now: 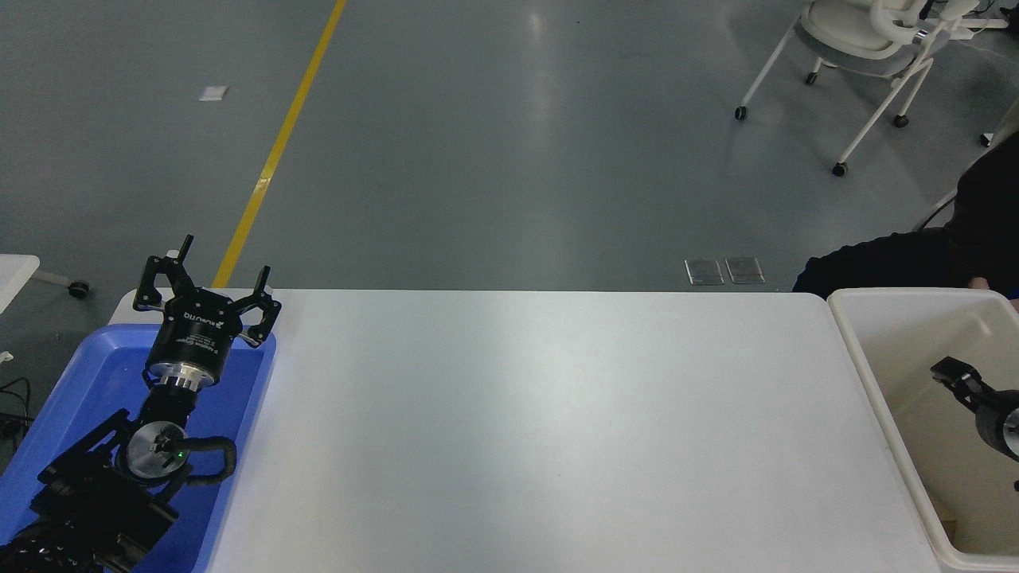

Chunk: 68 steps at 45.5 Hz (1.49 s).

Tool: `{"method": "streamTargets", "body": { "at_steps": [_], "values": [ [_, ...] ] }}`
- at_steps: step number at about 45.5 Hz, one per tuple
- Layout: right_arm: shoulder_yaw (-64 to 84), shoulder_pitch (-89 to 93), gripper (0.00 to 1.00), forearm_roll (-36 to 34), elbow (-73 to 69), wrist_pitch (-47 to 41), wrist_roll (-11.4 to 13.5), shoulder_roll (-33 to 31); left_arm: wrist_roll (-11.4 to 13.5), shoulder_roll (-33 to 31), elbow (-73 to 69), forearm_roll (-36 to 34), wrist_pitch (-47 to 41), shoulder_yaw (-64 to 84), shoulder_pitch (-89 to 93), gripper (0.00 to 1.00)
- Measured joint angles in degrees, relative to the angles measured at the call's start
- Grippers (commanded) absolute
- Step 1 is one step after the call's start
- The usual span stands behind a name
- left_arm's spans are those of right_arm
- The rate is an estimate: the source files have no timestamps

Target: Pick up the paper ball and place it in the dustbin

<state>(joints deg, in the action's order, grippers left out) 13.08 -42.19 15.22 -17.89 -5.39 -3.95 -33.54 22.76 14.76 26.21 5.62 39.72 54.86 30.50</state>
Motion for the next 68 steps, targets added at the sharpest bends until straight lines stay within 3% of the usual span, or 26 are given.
{"method": "streamTargets", "body": {
  "at_steps": [7,13,21,29,35,41,56,68],
  "values": [
    [-0.3,-2.7,1.00,1.8,-4.2,-0.6,-0.2,-2.7,0.0,0.0,0.0,0.0,-0.1,0.0,0.0,1.00],
    [2.8,-8.6,1.00,7.3,-14.1,-1.0,-0.1,-7.7,0.0,0.0,0.1,0.0,-0.1,-0.1,0.1,1.00],
    [17.1,-24.9,1.00,13.2,-29.9,-2.6,-0.1,-12.6,-0.1,0.0,0.1,0.0,0.0,-0.3,0.1,1.00],
    [31.8,-44.9,1.00,14.2,-44.7,-9.4,-0.1,-13.0,-0.1,0.0,0.1,0.0,0.0,-0.3,0.1,1.00],
    [40.8,-60.4,1.00,10.2,-54.8,-16.5,-0.1,-8.1,-0.1,0.0,0.0,0.0,0.0,-0.3,0.1,1.00],
    [46.8,-74.1,1.00,3.0,-62.5,-25.0,-0.2,0.7,-0.1,0.0,0.0,0.0,0.0,-0.3,0.0,1.00],
    [45.3,-89.9,1.00,-11.3,-69.1,-36.4,-0.1,19.5,0.0,0.0,0.0,0.0,-0.1,-0.1,-0.1,1.00],
    [45.3,-95.0,1.00,-16.3,-70.8,-38.7,0.0,23.7,0.1,0.0,0.0,0.1,-0.1,-0.1,-0.1,1.00]
  ]
}}
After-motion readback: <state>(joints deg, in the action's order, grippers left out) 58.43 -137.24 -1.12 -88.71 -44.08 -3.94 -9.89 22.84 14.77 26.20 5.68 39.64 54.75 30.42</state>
